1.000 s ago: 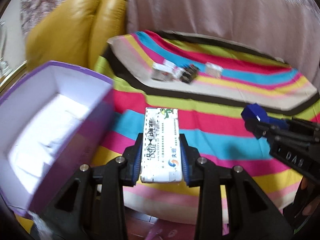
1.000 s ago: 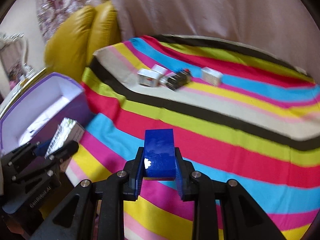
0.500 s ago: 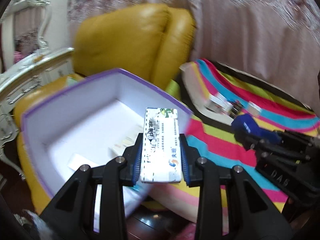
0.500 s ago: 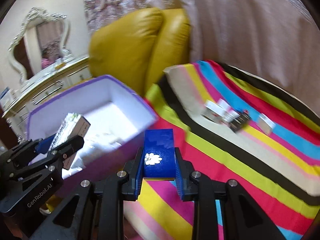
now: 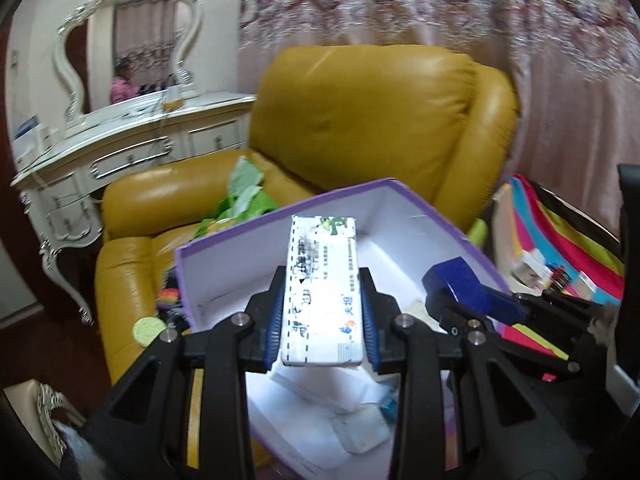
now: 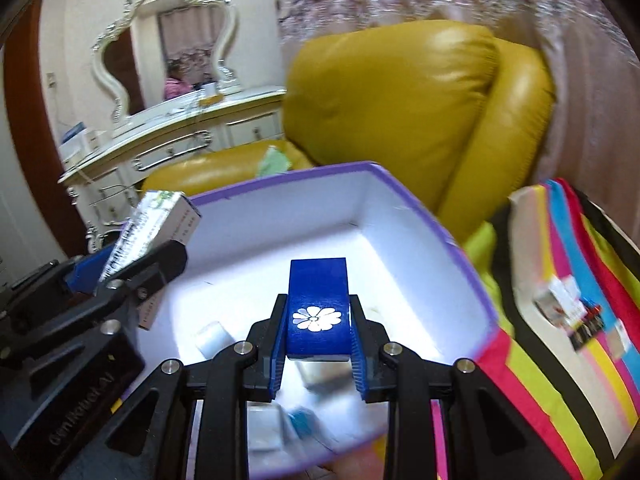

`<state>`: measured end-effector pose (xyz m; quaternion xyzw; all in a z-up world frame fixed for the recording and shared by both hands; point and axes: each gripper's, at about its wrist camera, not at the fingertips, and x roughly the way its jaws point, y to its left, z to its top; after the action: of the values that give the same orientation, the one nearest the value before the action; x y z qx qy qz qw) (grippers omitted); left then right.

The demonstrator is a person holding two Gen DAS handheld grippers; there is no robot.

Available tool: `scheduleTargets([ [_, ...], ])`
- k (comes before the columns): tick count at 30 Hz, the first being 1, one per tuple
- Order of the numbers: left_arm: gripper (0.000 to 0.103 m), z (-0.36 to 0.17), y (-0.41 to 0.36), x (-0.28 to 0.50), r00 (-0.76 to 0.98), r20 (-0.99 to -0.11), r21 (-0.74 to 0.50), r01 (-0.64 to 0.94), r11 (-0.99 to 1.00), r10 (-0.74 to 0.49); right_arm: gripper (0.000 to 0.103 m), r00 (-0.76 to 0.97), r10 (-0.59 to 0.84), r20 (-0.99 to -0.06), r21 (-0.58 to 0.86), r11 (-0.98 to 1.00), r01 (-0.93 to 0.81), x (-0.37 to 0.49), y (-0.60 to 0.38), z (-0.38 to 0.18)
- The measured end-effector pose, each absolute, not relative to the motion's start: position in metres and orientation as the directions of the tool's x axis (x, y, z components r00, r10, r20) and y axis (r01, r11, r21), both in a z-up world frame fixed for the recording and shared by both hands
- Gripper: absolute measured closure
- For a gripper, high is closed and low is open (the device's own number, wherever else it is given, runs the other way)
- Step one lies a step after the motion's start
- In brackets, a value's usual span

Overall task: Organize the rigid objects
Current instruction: 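Open both tools over the lavender box to drop the boxes, then move both open tools back over the remaining boxes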

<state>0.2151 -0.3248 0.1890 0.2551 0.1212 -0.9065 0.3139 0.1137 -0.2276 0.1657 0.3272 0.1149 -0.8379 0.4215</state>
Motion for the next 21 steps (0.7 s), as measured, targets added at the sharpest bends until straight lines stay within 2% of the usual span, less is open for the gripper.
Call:
scheduleTargets([
  [4,0.066,0.188,-0.34,0.217,-0.632,-0.544,-0.039,0.677,-0.735,-0.552,0.074,-0.399,-0.665,-0.632,0.12,-0.592,0.797,0.11,-0.245,0.159],
  [5,0.065,0.188,-0.341,0.217,-0.624,-0.539,-0.038,0.689,-0.724,-0.566,0.066,-0.381,-0.684,-0.622,0.149,-0.581,0.8,0.109,-0.247,0.158],
  [6,0.051,0.188,-0.341,0.22,-0.615,-0.527,-0.038,0.706,-0.707,-0.586,0.053,-0.369,-0.692,-0.62,0.166,-0.575,0.801,0.108,-0.248,0.157],
  [7,0.026,0.19,-0.341,0.223,-0.609,-0.51,-0.047,0.724,-0.688,-0.607,0.047,-0.372,-0.693,-0.618,0.172,-0.581,0.796,0.105,-0.246,0.155],
  [8,0.015,0.192,-0.339,0.226,-0.608,-0.49,-0.062,0.738,-0.672,-0.624,0.041,-0.381,-0.692,-0.613,0.171,-0.587,0.791,0.103,-0.244,0.154],
  [9,0.006,0.195,-0.334,0.232,-0.617,-0.451,-0.088,0.75,-0.656,-0.645,0.041,-0.395,-0.693,-0.603,0.173,-0.596,0.784,0.101,-0.237,0.154],
  [11,0.006,0.199,-0.322,0.235,-0.641,-0.407,-0.103,0.74,-0.665,-0.651,0.04,-0.411,-0.699,-0.585,0.195,-0.613,0.765,0.095,-0.22,0.154],
  [13,0.006,0.202,-0.306,0.23,-0.697,-0.387,-0.097,0.682,-0.725,-0.604,0.039,-0.436,-0.698,-0.568,0.221,-0.639,0.737,0.084,-0.197,0.152],
  [15,0.006,0.203,-0.283,0.222,-0.746,-0.363,-0.076,0.621,-0.78,-0.559,0.034,-0.467,-0.682,-0.562,0.234,-0.673,0.702,0.073,-0.169,0.148],
  [18,0.004,0.199,-0.238,0.206,-0.845,-0.332,-0.066,0.465,-0.883,-0.42,0.031,-0.503,-0.645,-0.575,0.272,-0.731,0.626,0.05,-0.118,0.131],
  [21,0.002,0.187,-0.198,0.179,-0.89,-0.373,-0.05,0.302,-0.952,-0.263,0.031,-0.544,-0.571,-0.615,0.291,-0.805,0.517,0.026,-0.059,0.107],
])
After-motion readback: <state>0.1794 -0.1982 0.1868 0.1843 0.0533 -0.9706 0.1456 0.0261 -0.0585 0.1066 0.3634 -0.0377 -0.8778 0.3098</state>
